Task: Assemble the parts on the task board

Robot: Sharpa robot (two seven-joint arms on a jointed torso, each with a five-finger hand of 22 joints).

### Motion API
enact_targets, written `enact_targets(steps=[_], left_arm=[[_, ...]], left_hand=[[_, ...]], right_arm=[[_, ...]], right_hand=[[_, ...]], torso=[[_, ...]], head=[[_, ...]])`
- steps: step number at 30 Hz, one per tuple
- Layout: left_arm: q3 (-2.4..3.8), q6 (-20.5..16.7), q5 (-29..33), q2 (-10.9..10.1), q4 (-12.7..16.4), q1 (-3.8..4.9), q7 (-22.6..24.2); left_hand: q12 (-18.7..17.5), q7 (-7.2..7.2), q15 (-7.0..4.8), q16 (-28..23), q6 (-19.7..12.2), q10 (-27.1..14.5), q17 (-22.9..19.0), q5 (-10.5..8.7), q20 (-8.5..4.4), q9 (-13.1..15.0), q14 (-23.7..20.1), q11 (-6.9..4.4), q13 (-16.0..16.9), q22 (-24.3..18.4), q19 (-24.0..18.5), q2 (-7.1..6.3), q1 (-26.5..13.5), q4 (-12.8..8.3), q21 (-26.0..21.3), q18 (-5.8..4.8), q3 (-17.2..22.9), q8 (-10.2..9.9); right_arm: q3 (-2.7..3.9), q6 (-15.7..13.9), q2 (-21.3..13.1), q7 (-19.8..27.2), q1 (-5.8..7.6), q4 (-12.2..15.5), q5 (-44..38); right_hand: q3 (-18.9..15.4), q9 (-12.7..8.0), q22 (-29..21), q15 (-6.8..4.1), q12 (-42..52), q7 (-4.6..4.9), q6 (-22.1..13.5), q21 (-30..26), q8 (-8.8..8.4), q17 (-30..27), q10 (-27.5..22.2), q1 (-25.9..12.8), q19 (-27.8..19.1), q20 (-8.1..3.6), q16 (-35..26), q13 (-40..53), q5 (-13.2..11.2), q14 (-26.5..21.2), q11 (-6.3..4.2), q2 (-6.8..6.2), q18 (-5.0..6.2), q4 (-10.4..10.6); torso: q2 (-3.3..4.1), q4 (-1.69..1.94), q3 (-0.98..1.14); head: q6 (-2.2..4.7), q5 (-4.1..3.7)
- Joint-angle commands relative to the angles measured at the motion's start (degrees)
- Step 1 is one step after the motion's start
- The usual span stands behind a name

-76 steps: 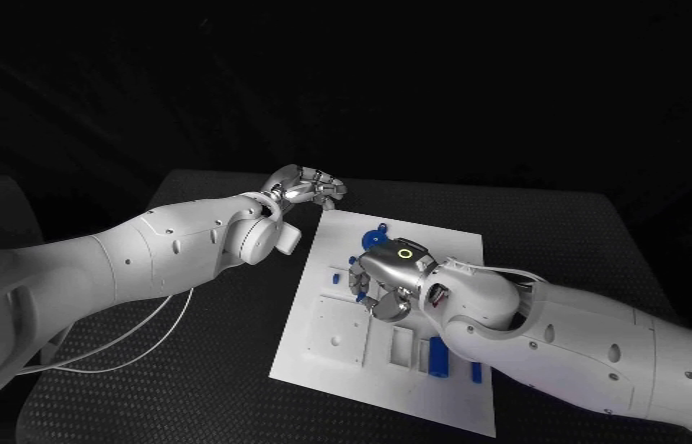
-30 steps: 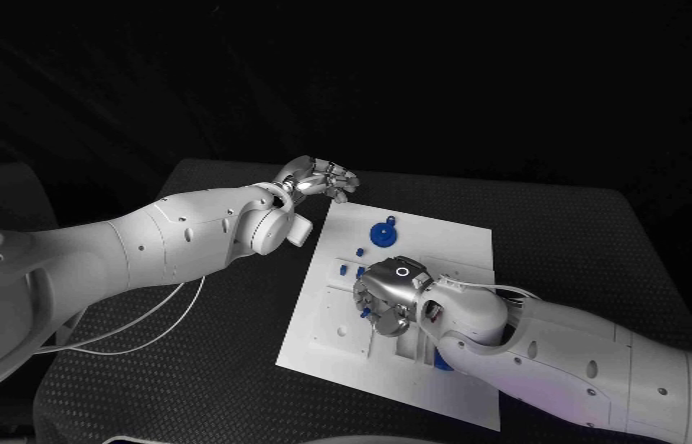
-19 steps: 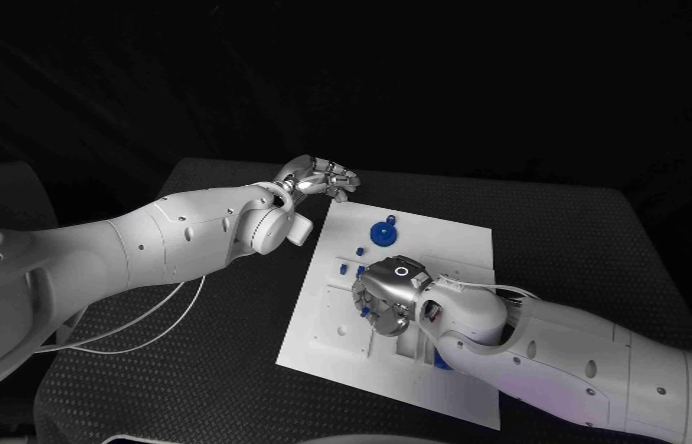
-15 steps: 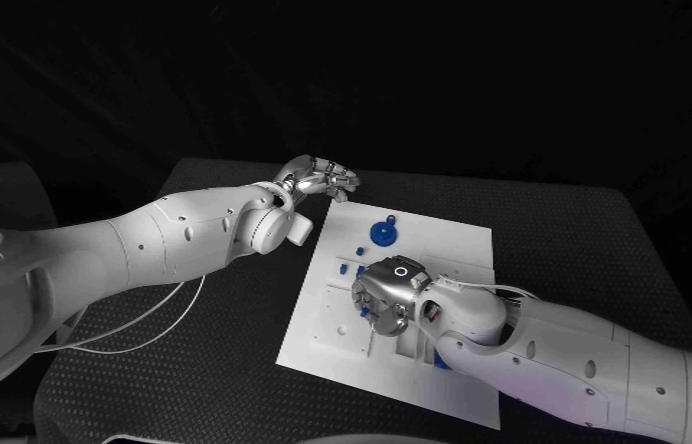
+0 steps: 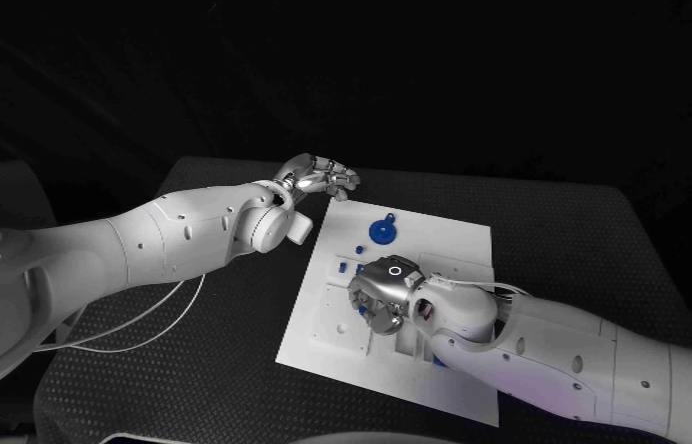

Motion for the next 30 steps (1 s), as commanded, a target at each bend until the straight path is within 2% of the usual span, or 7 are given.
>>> enact_targets(steps=[1,9,14,16,20,24,30], left_arm=[[0.04,1.06,0.32,0.12,0.29,0.05,0.20],[0.04,1.24,0.32,-0.09,0.46,0.05,0.06],[0.04,1.47,0.32,-0.31,0.43,0.05,-0.09],[0.04,1.47,0.32,-0.31,0.45,0.06,-0.14],[0.03,1.54,0.32,-0.27,0.39,0.06,-0.13],[0.03,1.55,0.32,-0.35,0.24,0.05,-0.17],[0.03,1.65,0.32,-0.50,0.08,0.05,-0.19]], left_hand=[[0.01,-0.17,0.06,-0.27,-0.42,-0.25,0.10,0.18,0.27,-0.06,-0.21,0.00,-0.01,0.10,-0.19,-0.03,-0.33,0.24,-0.37,0.95,-0.21,0.26],[-0.02,-0.13,0.07,-0.34,-0.53,-0.37,0.21,0.16,0.27,-0.08,-0.20,0.05,-0.03,0.16,-0.14,-0.05,-0.43,0.31,-0.39,0.96,-0.27,0.26],[-0.03,-0.11,0.07,-0.37,-0.58,-0.41,0.27,0.16,0.28,-0.09,-0.19,0.07,-0.03,0.19,-0.12,-0.05,-0.49,0.36,-0.40,0.97,-0.30,0.27],[-0.01,-0.09,0.08,-0.48,-0.64,-0.49,0.45,0.05,0.29,-0.11,-0.17,0.10,-0.03,0.28,-0.07,-0.05,-0.95,0.72,-0.47,0.98,-0.48,0.34],[-0.02,-0.09,0.07,-0.51,-0.68,-0.53,0.49,0.05,0.28,-0.11,-0.16,0.11,-0.03,0.30,-0.07,-0.10,-0.95,0.72,-0.48,0.99,-0.50,0.35],[-0.04,-0.08,0.07,-0.54,-0.72,-0.60,0.54,0.05,0.28,-0.12,-0.16,0.13,-0.04,0.32,-0.06,-0.10,-0.99,0.77,-0.50,1.00,-0.50,0.36],[-0.06,-0.06,0.07,-0.58,-0.79,-0.69,0.60,0.06,0.27,-0.14,-0.16,0.16,-0.06,0.35,-0.04,-0.09,-0.98,0.80,-0.53,1.02,-0.49,0.36]], right_arm=[[-0.47,3.11,0.19,-0.65,-0.46,-0.84,-1.19],[-0.55,1.88,-0.10,0.17,-0.46,-0.96,0.87],[-0.67,0.07,-0.20,-0.55,-0.43,-0.65,1.77],[-0.68,-0.72,-0.33,-1.04,-0.42,-0.46,1.66],[-0.68,-1.56,-0.84,-2.00,-0.34,-0.03,1.29],[-0.67,-2.31,-1.64,-3.43,0.35,0.92,0.42],[-0.60,-3.20,-4.17,-3.85,2.04,3.79,0.35]], right_hand=[[-0.04,0.06,1.01,-0.35,-0.20,0.23,0.26,0.22,0.28,0.08,0.28,-0.16,-0.12,-0.21,-0.23,-0.09,0.33,0.18,-0.09,0.52,0.79,-0.24],[0.34,-0.20,0.98,0.22,-1.39,0.74,-0.81,-0.27,-0.70,0.27,-0.97,-0.96,-1.09,0.28,-1.23,-0.14,1.16,-0.55,0.49,-0.46,0.79,-0.75],[-2.23,-1.59,1.11,2.55,-5.12,3.30,-6.58,-0.86,-4.07,0.37,-6.96,-2.66,-2.95,1.08,-2.46,-1.48,3.73,-2.19,2.88,-3.13,0.72,-2.55],[-3.87,-1.81,1.12,3.22,-5.99,3.94,-7.93,-1.29,-4.71,0.40,-8.43,-3.33,-4.07,1.57,-2.99,-1.85,5.42,-3.33,3.69,-3.46,0.60,-3.03],[-6.22,-2.32,1.12,4.22,-7.10,4.96,-10.50,-2.17,-5.92,0.42,-11.00,-3.92,-6.02,2.38,-3.79,-2.59,5.06,-5.15,4.66,-3.96,0.50,-3.64],[-8.62,-2.49,1.23,4.68,-6.96,5.37,-11.56,-2.14,-6.23,0.71,-12.36,-4.72,-6.52,2.76,-3.56,-3.08,7.74,-5.45,5.04,-4.15,0.72,-3.81],[-9.00,-2.35,1.20,4.52,-6.57,5.21,-11.19,-2.00,-5.86,0.83,-11.93,-4.38,-6.38,2.84,-3.40,-3.06,7.83,-5.33,4.89,-4.13,0.79,-3.67]], torso=[[0.02,0.00,-0.01],[-0.07,-0.12,-0.02],[-0.06,-0.12,-0.05],[-0.08,-0.16,-0.04],[-0.06,-0.05,-0.06],[-0.02,-0.04,0.01],[-0.07,-0.14,-0.01]], head=[[-0.08,0.05],[-0.13,0.05],[-0.05,0.06],[0.03,0.03],[0.14,-0.11],[0.24,-0.06],[0.39,-0.23]])
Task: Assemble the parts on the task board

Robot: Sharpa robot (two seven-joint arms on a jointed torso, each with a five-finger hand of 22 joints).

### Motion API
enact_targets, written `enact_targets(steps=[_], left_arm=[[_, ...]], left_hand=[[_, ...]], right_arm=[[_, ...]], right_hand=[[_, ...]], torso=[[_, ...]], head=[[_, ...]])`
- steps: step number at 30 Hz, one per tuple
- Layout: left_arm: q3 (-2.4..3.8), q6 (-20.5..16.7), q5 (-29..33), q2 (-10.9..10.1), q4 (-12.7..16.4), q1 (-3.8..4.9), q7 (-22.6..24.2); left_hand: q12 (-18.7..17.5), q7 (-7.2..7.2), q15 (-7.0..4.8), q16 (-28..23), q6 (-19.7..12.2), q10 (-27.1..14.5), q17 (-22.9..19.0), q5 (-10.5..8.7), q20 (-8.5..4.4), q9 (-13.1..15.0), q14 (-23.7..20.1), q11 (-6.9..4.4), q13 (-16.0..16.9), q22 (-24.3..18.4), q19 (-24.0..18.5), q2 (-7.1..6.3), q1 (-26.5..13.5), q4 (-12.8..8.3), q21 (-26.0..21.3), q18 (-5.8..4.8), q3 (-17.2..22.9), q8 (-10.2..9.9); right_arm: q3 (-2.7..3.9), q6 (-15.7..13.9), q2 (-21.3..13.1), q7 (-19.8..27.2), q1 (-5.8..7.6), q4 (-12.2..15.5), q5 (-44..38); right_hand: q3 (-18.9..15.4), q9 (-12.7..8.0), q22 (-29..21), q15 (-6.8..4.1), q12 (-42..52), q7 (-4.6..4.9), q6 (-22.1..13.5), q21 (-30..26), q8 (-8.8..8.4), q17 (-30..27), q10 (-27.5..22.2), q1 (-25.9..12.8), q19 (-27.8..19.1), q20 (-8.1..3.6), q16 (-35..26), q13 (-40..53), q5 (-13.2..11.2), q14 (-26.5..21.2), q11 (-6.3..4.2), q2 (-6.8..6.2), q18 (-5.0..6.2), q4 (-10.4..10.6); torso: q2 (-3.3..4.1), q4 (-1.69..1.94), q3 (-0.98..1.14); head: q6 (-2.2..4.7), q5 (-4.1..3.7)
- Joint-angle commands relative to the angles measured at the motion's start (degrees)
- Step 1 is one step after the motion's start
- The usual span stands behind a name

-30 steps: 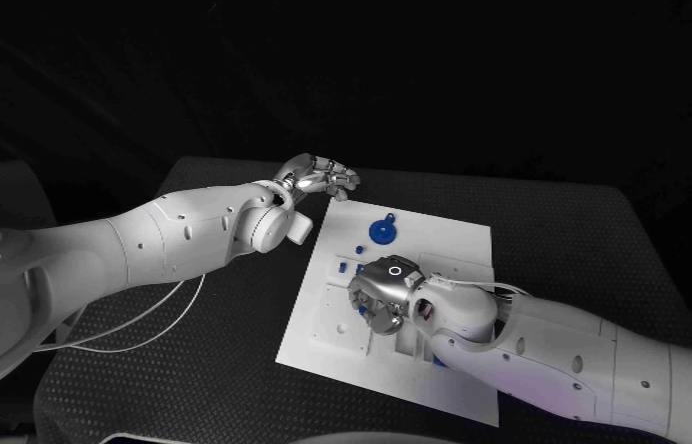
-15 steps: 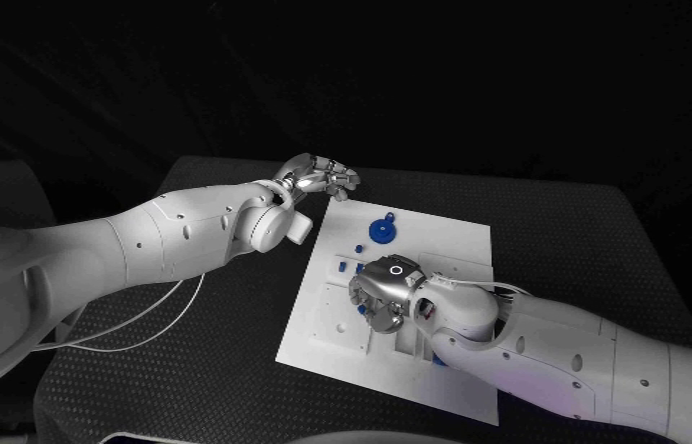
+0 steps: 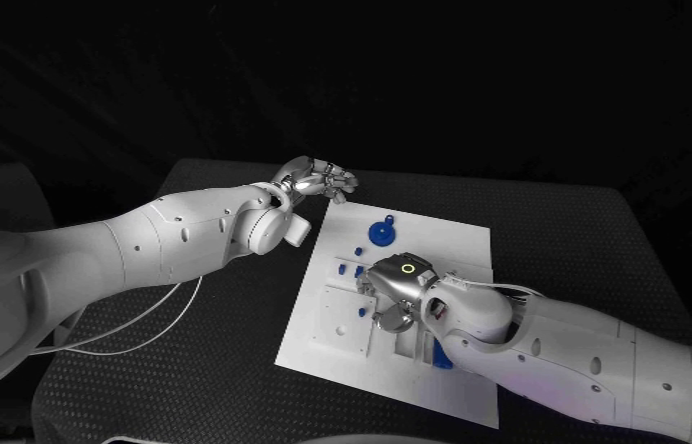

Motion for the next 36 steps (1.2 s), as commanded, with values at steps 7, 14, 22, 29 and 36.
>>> enact_targets(steps=[7,14,22,29,36], left_arm=[[0.04,0.97,0.30,-0.29,-0.22,0.05,0.32],[0.04,1.01,0.30,-0.41,-0.38,0.05,0.34],[0.03,1.56,0.30,-0.12,-0.51,0.03,0.74],[0.03,1.63,0.30,-0.22,-0.55,0.03,0.76],[0.02,1.58,0.30,-0.23,-0.64,0.02,0.81]], left_hand=[[-0.06,-0.07,0.06,-0.32,-0.40,-0.49,0.10,0.08,0.26,-0.08,-0.17,-0.04,-0.06,0.09,-0.04,0.02,-0.33,0.29,-0.32,1.11,0.04,0.38],[-0.03,-0.08,0.05,-0.35,-0.40,-0.50,0.18,0.10,0.26,-0.08,-0.14,-0.05,-0.05,0.12,-0.04,0.07,-0.21,0.26,-0.35,1.13,0.10,0.42],[-0.02,-0.07,0.05,-0.41,-0.43,-0.53,0.26,0.09,0.26,-0.09,-0.14,-0.04,-0.04,0.17,-0.05,-0.05,-0.13,0.19,-0.39,1.13,0.09,0.46],[-0.02,-0.06,0.06,-0.43,-0.44,-0.54,0.29,0.09,0.27,-0.09,-0.14,-0.03,-0.04,0.19,-0.05,-0.02,-0.14,0.20,-0.40,1.13,0.09,0.47],[-0.01,-0.05,0.07,-0.46,-0.46,-0.56,0.33,0.09,0.29,-0.09,-0.14,-0.02,-0.04,0.21,-0.05,0.01,-0.17,0.24,-0.42,1.12,0.07,0.49]], right_arm=[[0.91,-3.64,-5.12,0.14,2.97,5.06,1.36],[3.78,-3.03,-11.52,2.24,4.71,9.50,5.70],[4.23,2.03,-15.03,2.22,5.87,8.00,5.25],[3.71,4.75,-15.13,2.31,5.81,6.03,4.85],[2.97,6.78,-14.87,2.75,5.32,4.33,4.96]], right_hand=[[0.00,0.59,0.99,-1.09,1.53,-0.91,1.80,0.09,1.21,0.17,2.46,-0.38,0.59,-0.01,0.44,0.49,-0.29,0.69,-0.57,-0.04,1.18,0.42],[1.06,1.01,0.89,-2.16,2.89,-1.63,3.30,0.71,2.18,0.16,5.37,-0.66,2.33,-0.80,0.74,1.11,-1.38,2.57,-1.64,0.11,1.18,1.22],[-0.82,0.87,0.96,-2.00,2.25,-1.79,2.90,0.61,1.96,0.06,4.54,-2.30,2.08,-0.84,0.34,1.01,-2.10,2.58,-1.44,0.09,1.17,0.62],[-4.97,0.46,0.93,-0.96,0.71,-2.46,1.15,0.05,1.16,0.23,1.84,-3.93,1.00,-0.53,-0.18,0.50,-5.27,1.08,-0.41,0.04,1.18,0.21],[-7.81,0.34,0.96,-0.49,0.32,-3.07,0.58,-0.25,1.04,0.49,0.65,-5.22,0.40,-0.20,-0.16,0.29,-3.72,0.30,0.08,0.16,1.18,0.42]], torso=[[0.01,-0.12,0.00],[0.00,-0.05,0.04],[-0.09,-0.18,0.05],[0.10,-0.10,0.21],[0.06,0.05,0.07]], head=[[0.53,-0.59],[0.86,-1.30],[1.16,-1.52],[1.10,-1.59],[0.79,-1.54]])
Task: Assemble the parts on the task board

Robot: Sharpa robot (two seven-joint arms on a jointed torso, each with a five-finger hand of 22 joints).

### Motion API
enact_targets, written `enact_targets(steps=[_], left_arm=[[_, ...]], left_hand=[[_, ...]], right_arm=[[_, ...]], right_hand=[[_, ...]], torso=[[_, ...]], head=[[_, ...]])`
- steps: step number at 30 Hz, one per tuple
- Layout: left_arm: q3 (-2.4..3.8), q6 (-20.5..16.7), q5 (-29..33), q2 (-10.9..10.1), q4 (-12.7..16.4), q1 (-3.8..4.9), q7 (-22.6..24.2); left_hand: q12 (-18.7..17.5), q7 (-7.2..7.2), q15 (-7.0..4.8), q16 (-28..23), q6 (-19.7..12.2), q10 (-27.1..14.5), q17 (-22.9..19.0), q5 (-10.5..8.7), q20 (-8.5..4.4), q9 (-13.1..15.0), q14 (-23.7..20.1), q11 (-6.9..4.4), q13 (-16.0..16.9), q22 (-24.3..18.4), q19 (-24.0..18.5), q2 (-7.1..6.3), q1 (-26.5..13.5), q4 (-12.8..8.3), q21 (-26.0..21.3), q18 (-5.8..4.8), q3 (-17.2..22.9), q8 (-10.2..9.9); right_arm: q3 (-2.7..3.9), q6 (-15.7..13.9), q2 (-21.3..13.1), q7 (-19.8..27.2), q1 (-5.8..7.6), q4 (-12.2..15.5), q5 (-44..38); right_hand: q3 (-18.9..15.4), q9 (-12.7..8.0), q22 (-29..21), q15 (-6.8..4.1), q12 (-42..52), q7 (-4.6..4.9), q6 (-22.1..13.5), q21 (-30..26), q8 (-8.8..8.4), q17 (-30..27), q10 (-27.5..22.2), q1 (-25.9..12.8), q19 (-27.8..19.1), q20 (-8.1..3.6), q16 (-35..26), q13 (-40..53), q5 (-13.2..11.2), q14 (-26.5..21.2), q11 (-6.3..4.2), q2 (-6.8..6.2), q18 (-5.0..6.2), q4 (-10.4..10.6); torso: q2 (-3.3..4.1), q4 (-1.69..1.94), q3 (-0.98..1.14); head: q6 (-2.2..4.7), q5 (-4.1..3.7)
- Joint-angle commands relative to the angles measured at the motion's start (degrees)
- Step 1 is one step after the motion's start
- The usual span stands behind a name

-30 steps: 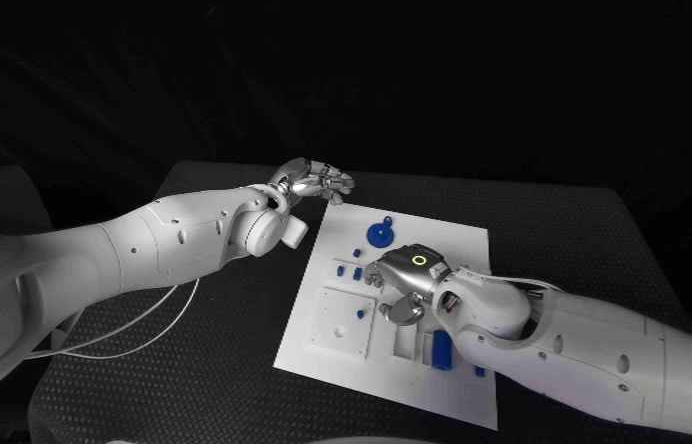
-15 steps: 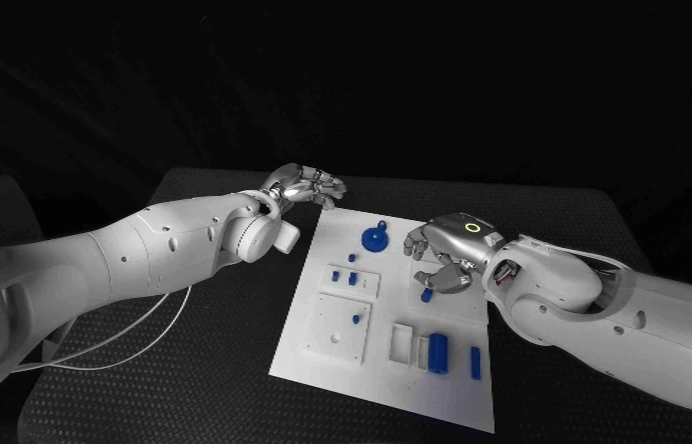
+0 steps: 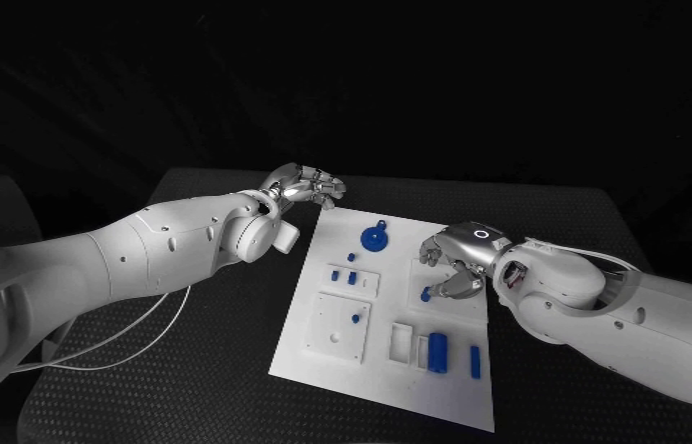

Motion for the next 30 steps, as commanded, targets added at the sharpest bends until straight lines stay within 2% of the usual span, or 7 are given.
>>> enact_targets(steps=[1,7,11,16,18,22,30], left_arm=[[0.03,0.84,0.30,0.11,0.04,0.03,0.76],[0.03,0.80,0.30,0.09,0.07,0.03,0.74],[0.03,0.77,0.30,0.10,0.07,0.03,0.76],[0.03,0.81,0.30,0.14,0.07,0.03,0.73],[0.03,0.85,0.30,0.14,0.06,0.03,0.70],[0.03,0.87,0.30,0.14,0.07,0.03,0.69],[0.03,0.91,0.30,0.09,0.10,0.03,0.67]], left_hand=[[-0.01,-0.05,0.07,-0.24,-0.47,-0.56,0.11,0.09,0.29,-0.05,-0.14,-0.01,-0.04,0.06,-0.05,0.00,-0.20,0.24,-0.20,1.18,0.07,0.26],[-0.01,-0.05,0.07,-0.27,-0.48,-0.58,0.15,0.09,0.29,-0.06,-0.14,-0.01,-0.04,0.08,-0.05,0.01,-0.22,0.26,-0.22,1.17,0.05,0.27],[-0.01,-0.04,0.08,-0.28,-0.49,-0.59,0.16,0.09,0.30,-0.06,-0.14,0.00,-0.04,0.09,-0.05,0.03,-0.23,0.28,-0.23,1.17,0.05,0.28],[0.00,-0.04,0.08,-0.29,-0.50,-0.60,0.19,0.09,0.30,-0.06,-0.14,0.00,-0.04,0.10,-0.05,0.05,-0.23,0.29,-0.24,1.17,0.05,0.29],[0.00,-0.04,0.08,-0.30,-0.51,-0.60,0.20,0.09,0.30,-0.07,-0.14,0.00,-0.04,0.11,-0.04,0.05,-0.24,0.29,-0.24,1.17,0.05,0.29],[0.00,-0.04,0.08,-0.31,-0.52,-0.60,0.22,0.09,0.30,-0.07,-0.13,0.00,-0.04,0.12,-0.04,0.06,-0.25,0.31,-0.25,1.17,0.04,0.30],[0.00,-0.03,0.08,-0.35,-0.56,-0.63,0.26,0.10,0.30,-0.08,-0.14,0.01,-0.04,0.14,-0.04,0.09,-0.28,0.34,-0.27,1.17,0.03,0.30]], right_arm=[[-0.15,3.43,0.16,0.92,-0.28,-0.56,0.26],[-0.51,4.09,0.35,1.34,-0.89,-0.77,0.74],[-0.69,3.79,0.67,1.89,-1.40,-0.68,0.00],[-0.71,4.22,1.07,2.15,-1.73,-0.93,0.22],[-0.71,4.53,1.23,2.25,-1.83,-1.02,0.21],[-0.73,4.77,1.43,2.37,-2.05,-1.07,-0.01],[-0.76,5.08,1.62,2.18,-2.25,-1.46,-0.60]], right_hand=[[-0.46,-0.08,0.99,-0.04,-0.05,-0.22,-0.26,-0.26,-0.37,0.07,-0.30,-0.62,-0.37,-0.02,-0.17,-0.05,0.34,-0.35,-0.01,0.09,0.77,-0.05],[-0.55,-0.06,0.96,-0.15,0.22,-0.04,-0.11,-0.27,-0.23,0.14,0.04,-0.40,-0.27,-0.04,-0.10,0.06,0.76,-0.36,-0.13,0.26,0.77,0.29],[0.08,0.12,0.94,-0.60,0.99,0.62,0.75,-0.26,0.28,0.18,1.39,0.44,-0.05,-0.14,-0.03,0.45,1.04,-0.18,-0.58,0.43,0.77,0.77],[3.65,0.43,0.92,-1.41,2.18,0.69,2.72,-0.23,1.24,0.04,3.71,3.10,0.47,-0.29,-0.15,1.25,-3.16,0.54,-1.44,0.56,0.77,2.59],[4.72,0.51,0.95,-1.49,2.30,0.44,3.14,-0.21,1.45,0.01,4.02,3.77,0.51,-0.34,-0.20,1.40,-3.43,0.68,-1.55,0.72,0.77,3.11],[5.97,0.74,1.01,-1.61,2.51,0.02,3.84,-0.18,1.89,-0.03,4.54,4.33,0.44,-0.35,-0.30,1.62,-3.52,0.76,-1.71,1.34,0.77,3.97],[8.46,1.30,1.05,-2.39,3.62,-0.44,5.92,0.08,3.04,-0.05,6.87,5.70,0.65,-0.51,-0.31,2.35,-3.52,1.21,-2.54,3.77,0.77,5.27]], torso=[[0.01,0.10,-0.03],[0.00,0.09,-0.10],[0.03,0.07,-0.09],[0.01,0.13,-0.08],[0.01,0.13,-0.09],[0.01,0.14,-0.13],[-0.02,0.09,-0.15]], head=[[-0.25,-0.13],[-0.51,-0.22],[-0.64,-0.21],[-0.71,-0.19],[-0.77,-0.16],[-0.81,-0.18],[-0.88,-0.22]])
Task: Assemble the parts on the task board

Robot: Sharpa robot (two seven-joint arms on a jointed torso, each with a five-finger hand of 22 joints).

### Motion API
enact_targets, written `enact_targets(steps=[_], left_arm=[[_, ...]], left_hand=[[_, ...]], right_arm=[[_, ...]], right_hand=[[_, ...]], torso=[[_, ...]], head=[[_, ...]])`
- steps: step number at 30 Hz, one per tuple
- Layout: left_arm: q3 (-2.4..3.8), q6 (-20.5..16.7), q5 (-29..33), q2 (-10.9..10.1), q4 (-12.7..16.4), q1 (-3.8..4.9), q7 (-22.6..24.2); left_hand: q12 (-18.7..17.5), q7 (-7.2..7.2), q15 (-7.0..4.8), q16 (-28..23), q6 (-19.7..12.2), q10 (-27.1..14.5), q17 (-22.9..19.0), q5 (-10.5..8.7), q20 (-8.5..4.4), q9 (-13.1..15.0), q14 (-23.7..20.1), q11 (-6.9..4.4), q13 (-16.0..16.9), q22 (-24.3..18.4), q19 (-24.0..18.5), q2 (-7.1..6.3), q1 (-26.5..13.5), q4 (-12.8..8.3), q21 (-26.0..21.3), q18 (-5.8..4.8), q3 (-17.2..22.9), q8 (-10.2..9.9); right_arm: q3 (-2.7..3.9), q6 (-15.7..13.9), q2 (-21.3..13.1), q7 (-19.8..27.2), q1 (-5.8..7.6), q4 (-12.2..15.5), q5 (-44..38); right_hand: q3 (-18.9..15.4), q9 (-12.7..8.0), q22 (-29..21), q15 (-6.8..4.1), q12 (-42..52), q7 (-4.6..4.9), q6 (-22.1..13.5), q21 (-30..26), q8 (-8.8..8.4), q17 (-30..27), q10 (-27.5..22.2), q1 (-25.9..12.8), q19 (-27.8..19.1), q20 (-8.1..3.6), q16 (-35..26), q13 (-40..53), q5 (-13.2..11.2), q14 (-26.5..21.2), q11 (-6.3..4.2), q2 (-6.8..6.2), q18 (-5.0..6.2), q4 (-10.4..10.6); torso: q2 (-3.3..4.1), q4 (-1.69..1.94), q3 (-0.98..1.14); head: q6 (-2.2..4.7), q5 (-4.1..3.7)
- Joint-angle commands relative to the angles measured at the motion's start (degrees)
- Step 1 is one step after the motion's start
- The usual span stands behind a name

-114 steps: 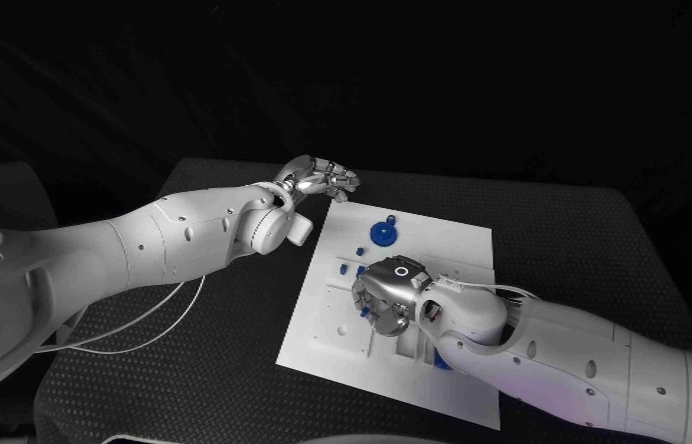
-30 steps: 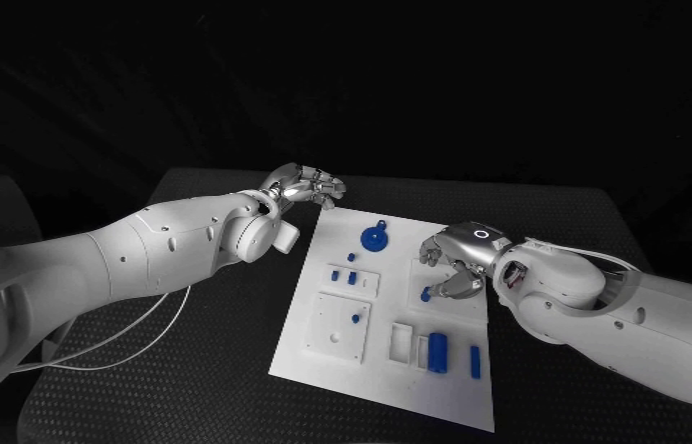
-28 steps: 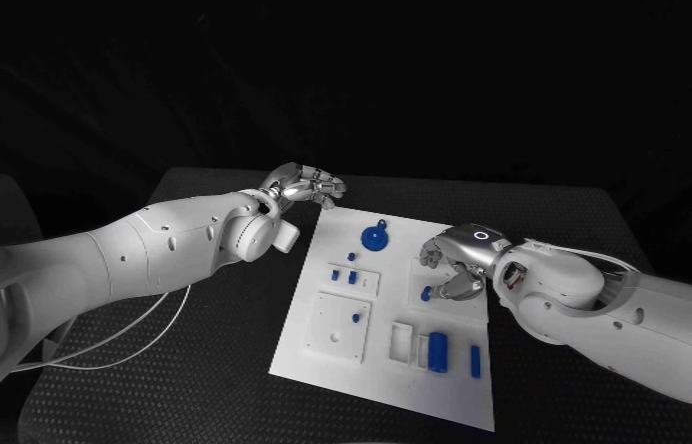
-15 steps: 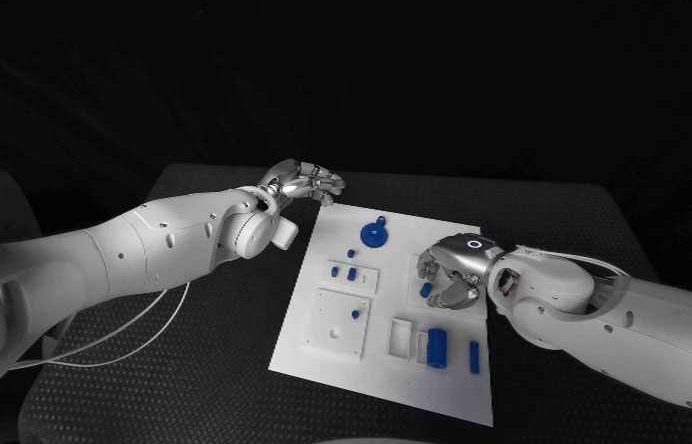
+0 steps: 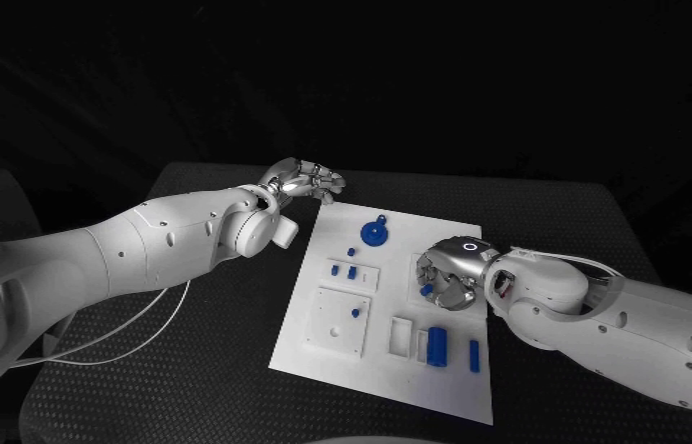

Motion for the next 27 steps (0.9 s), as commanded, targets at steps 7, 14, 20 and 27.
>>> enact_targets(steps=[7,14,20,27], left_arm=[[0.03,0.91,0.29,0.05,0.14,0.04,0.53],[0.03,0.87,0.29,0.05,0.12,0.04,0.50],[0.03,0.88,0.29,0.08,0.14,0.04,0.53],[0.03,0.96,0.29,0.13,0.07,0.04,0.53]], left_hand=[[0.00,-0.02,0.09,-0.38,-0.58,-0.25,0.09,0.10,0.31,-0.10,-0.14,0.02,-0.04,0.18,-0.04,0.10,-0.31,0.37,-0.29,0.57,0.02,0.32],[0.00,-0.01,0.10,-0.43,-0.62,-0.27,0.15,0.09,0.32,-0.11,-0.15,0.03,-0.03,0.21,-0.04,0.10,-0.38,0.42,-0.33,0.56,-0.01,0.33],[0.01,0.00,0.10,-0.45,-0.63,-0.28,0.18,0.09,0.32,-0.11,-0.16,0.03,-0.03,0.23,-0.05,0.12,-0.40,0.45,-0.35,0.56,-0.01,0.35],[0.01,0.00,0.11,-0.48,-0.66,-0.29,0.22,0.09,0.32,-0.12,-0.16,0.03,-0.03,0.25,-0.05,0.13,-0.43,0.49,-0.37,0.56,-0.02,0.36]], right_arm=[[-0.24,-0.63,0.62,-0.52,-0.34,-0.64,-1.73],[-0.35,-0.89,0.77,-1.02,-0.66,-0.85,-2.26],[-0.35,-2.19,0.67,-1.36,-0.74,-0.62,-2.46],[-0.31,-2.87,-0.20,-1.22,-0.74,0.55,-1.43]], right_hand=[[2.77,0.27,1.13,-0.78,0.68,-0.44,1.37,0.37,0.78,0.01,1.41,1.27,0.67,-0.48,-0.23,0.38,-0.27,0.39,-0.47,2.62,0.35,0.57],[6.75,0.33,1.16,-0.92,0.69,-0.50,1.79,0.56,0.84,0.11,1.85,2.78,0.71,-0.50,-0.26,0.64,-0.28,0.46,-0.61,3.16,0.35,-0.02],[7.40,0.60,1.20,-1.36,1.14,-0.87,2.70,1.10,1.30,0.41,2.93,2.48,1.30,-0.70,0.12,1.06,-0.28,0.93,-1.06,3.40,0.35,-0.17],[7.75,0.82,1.15,-1.67,1.38,-1.11,3.27,1.45,1.58,0.64,3.56,2.15,1.74,-0.94,0.35,1.39,-0.28,1.30,-1.36,3.34,0.35,-0.38]], torso=[[-0.02,0.02,-0.01],[-0.04,0.08,-0.06],[-0.06,0.00,-0.05],[-0.06,0.02,-0.06]], head=[[-0.13,-0.12],[-0.16,-0.16],[-0.20,-0.11],[-0.07,-0.18]])
